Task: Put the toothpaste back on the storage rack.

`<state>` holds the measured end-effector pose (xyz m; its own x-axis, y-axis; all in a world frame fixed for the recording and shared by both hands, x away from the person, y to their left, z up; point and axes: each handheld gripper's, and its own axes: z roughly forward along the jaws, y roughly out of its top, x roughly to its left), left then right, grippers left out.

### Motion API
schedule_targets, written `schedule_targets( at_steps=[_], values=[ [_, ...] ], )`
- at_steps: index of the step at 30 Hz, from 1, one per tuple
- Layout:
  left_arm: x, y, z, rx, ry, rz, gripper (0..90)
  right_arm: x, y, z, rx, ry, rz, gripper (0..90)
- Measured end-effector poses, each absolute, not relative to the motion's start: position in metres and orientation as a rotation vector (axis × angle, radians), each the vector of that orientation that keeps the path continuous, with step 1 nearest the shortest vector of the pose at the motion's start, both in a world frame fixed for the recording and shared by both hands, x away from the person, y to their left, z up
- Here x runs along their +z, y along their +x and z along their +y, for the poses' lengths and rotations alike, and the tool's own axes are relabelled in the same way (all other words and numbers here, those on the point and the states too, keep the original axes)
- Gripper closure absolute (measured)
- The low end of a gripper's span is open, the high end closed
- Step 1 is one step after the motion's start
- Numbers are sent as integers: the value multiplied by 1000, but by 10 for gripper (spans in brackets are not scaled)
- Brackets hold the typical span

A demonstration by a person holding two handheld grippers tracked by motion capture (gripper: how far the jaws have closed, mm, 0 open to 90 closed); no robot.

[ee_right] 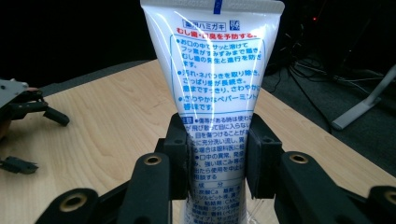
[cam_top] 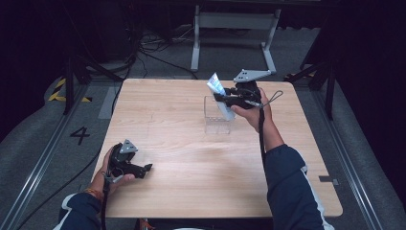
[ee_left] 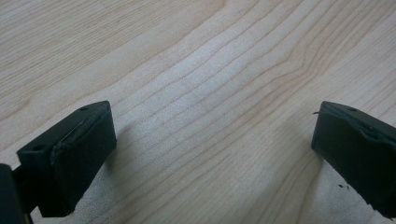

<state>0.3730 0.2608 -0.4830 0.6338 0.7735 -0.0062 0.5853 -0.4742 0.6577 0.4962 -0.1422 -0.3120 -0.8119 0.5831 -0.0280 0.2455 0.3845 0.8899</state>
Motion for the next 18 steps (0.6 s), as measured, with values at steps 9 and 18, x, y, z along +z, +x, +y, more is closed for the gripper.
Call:
schedule_targets(
  at_steps=[9, 18],
  values=[
    [-483, 373, 261, 387, 2221, 1058, 3, -326, 511, -145, 1411, 779, 2292, 673],
    [-483, 373, 261, 393, 2219, 1055, 3, -336, 520, -145, 1415, 805, 2272, 669]
  ],
)
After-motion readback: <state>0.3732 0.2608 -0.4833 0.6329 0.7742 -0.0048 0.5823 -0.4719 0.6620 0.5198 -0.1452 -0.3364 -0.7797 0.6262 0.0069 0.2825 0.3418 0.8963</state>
